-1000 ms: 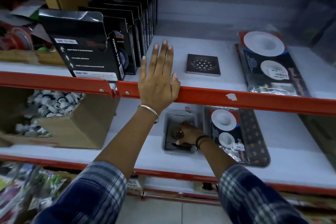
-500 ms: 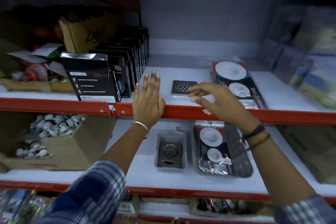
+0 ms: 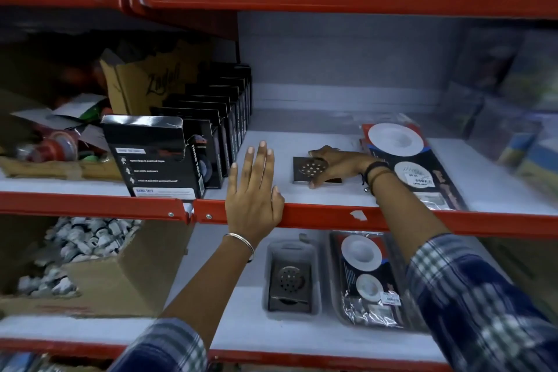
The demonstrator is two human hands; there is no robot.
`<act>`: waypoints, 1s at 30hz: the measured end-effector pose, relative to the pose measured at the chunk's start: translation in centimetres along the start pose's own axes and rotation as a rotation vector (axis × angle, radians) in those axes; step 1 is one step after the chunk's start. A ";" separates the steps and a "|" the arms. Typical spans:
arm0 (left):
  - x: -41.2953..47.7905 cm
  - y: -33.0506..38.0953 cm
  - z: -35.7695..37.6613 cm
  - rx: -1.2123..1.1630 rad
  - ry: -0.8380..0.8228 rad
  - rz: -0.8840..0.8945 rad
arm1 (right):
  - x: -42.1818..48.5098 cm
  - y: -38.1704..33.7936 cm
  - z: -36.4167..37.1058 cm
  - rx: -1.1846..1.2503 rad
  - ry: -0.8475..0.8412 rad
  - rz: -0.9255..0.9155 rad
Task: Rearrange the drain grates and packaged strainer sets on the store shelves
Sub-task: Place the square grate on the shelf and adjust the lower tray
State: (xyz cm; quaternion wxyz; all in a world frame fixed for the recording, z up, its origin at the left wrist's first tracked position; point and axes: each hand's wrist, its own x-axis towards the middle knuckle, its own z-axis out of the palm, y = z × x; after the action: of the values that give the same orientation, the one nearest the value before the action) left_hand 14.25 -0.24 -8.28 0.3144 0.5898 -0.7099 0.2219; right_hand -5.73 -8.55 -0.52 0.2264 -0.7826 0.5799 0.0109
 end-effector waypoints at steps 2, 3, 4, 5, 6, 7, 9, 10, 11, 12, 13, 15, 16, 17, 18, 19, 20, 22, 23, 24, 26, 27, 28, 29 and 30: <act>0.0 0.0 0.1 0.012 0.006 0.003 | 0.3 0.1 0.0 -0.049 0.011 0.002; 0.0 -0.1 0.2 0.014 0.007 0.004 | 0.4 0.1 0.0 -0.056 0.015 0.000; 0.0 -0.1 0.2 0.015 0.006 0.004 | 0.3 0.1 -0.1 -0.054 0.020 -0.008; 0.0 0.0 0.1 0.016 0.005 0.003 | 0.0 0.1 -0.2 -0.047 0.027 -0.021; 0.0 0.0 0.0 0.016 0.007 0.002 | -0.6 -0.1 -0.3 -0.031 0.046 -0.047; 0.0 0.1 0.0 0.014 0.009 -0.001 | -1.5 -0.3 -0.4 -0.009 0.083 -0.082; 0.0 0.1 -0.1 0.010 0.010 -0.014 | -4.3 -0.8 -0.4 0.061 0.168 -0.155; 0.0 0.1 -0.2 0.008 0.010 -0.021 | -6.0 -1.1 -0.3 0.098 0.188 -0.199; -0.1 0.2 -0.3 0.010 0.010 -0.026 | -7.7 -1.5 0.0 0.132 0.191 -0.243; -0.1 0.2 -0.4 0.010 0.006 -0.027 | -9.6 -1.8 0.3 0.159 0.183 -0.287; -0.2 0.3 -0.6 0.006 0.001 -0.025 | -11.2 -2.0 0.9 0.191 0.159 -0.335; -0.3 0.4 -0.8 0.001 -0.014 -0.020 | -13.8 -2.0 2.5 0.226 0.101 -0.414; -0.4 0.5 -0.8 0.000 -0.018 -0.021 | -14.7 -1.9 3.5 0.220 0.064 -0.435; -0.4 0.5 -0.8 -0.002 -0.016 -0.022 | -15.2 -1.8 4.7 0.219 0.020 -0.443; -0.4 0.5 -0.7 -0.005 -0.015 -0.021 | -15.5 -1.8 6.0 0.221 -0.026 -0.436; -0.4 0.4 -0.6 -0.005 -0.015 -0.020 | -15.2 -1.7 7.5 0.219 -0.065 -0.419; -0.5 0.4 -0.5 -0.004 -0.010 -0.018 | -14.6 -1.6 9.0 0.211 -0.097 -0.400; -0.3 0.3 -0.2 -0.006 0.002 -0.018 | -12.0 -1.2 12.1 0.166 -0.128 -0.340; -0.4 0.1 0.1 -0.007 0.007 -0.018 | -10.3 -1.0 13.8 0.143 -0.125 -0.304; -0.3 0.3 0.0 -0.007 0.027 -0.015 | -8.8 -0.6 15.1 0.115 -0.109 -0.267; -0.1 0.1 0.5 -0.006 0.045 -0.016 | -4.9 0.1 17.8 0.102 -0.107 -0.174; -0.1 0.2 0.6 -0.008 0.059 -0.009 | -3.5 0.5 19.0 0.097 -0.102 -0.134; -0.2 0.2 0.6 -0.008 0.071 -0.002 | -2.2 0.8 20.0 0.090 -0.104 -0.099; -0.3 0.1 0.9 -0.008 0.080 -0.003 | -0.8 1.2 21.1 0.077 -0.113 -0.074; -0.2 0.1 0.9 -0.009 0.091 -0.002 | 0.2 1.4 22.0 0.053 -0.123 -0.055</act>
State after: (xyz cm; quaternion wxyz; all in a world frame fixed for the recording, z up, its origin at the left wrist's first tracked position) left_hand 14.04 -0.69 -9.08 0.3492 0.5784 -0.6953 0.2450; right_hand -1.50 -1.01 -20.81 0.2825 -0.7897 0.5434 0.0372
